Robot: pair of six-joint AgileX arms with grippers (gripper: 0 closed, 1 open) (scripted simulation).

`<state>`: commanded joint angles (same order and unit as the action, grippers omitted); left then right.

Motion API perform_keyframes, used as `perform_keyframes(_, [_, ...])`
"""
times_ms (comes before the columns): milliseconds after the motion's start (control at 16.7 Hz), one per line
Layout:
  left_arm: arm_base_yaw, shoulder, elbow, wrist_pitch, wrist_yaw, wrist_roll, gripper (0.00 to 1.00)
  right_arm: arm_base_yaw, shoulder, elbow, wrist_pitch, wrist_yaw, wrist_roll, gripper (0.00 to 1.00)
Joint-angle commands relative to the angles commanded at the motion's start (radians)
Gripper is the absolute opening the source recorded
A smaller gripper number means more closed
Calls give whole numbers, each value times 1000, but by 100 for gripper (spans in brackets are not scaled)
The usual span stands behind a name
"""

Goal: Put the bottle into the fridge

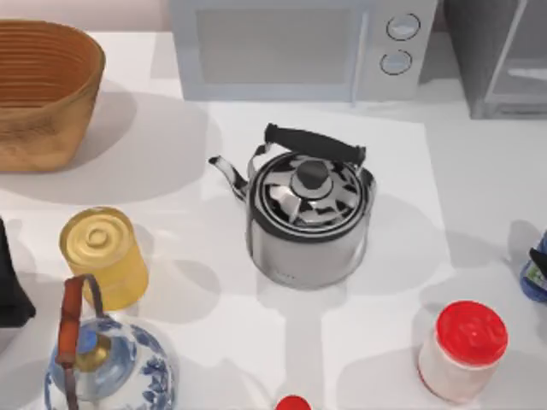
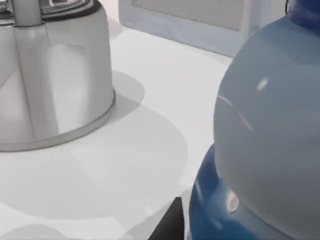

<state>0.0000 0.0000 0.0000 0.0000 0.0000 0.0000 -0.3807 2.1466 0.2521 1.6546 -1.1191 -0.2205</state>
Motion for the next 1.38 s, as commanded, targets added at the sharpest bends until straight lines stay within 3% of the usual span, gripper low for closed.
perform_keyframes(660, [0,0,0,0,0,0,100,-20,-28,19,-65,-9,-19,1])
perform_keyframes(1020, [0,0,0,0,0,0,100,-116,-144,104,-454,-67,-151,1])
perform_keyframes(1380, [0,0,0,0,0,0,100,-241,-280,231,-938,-173,-391,1])
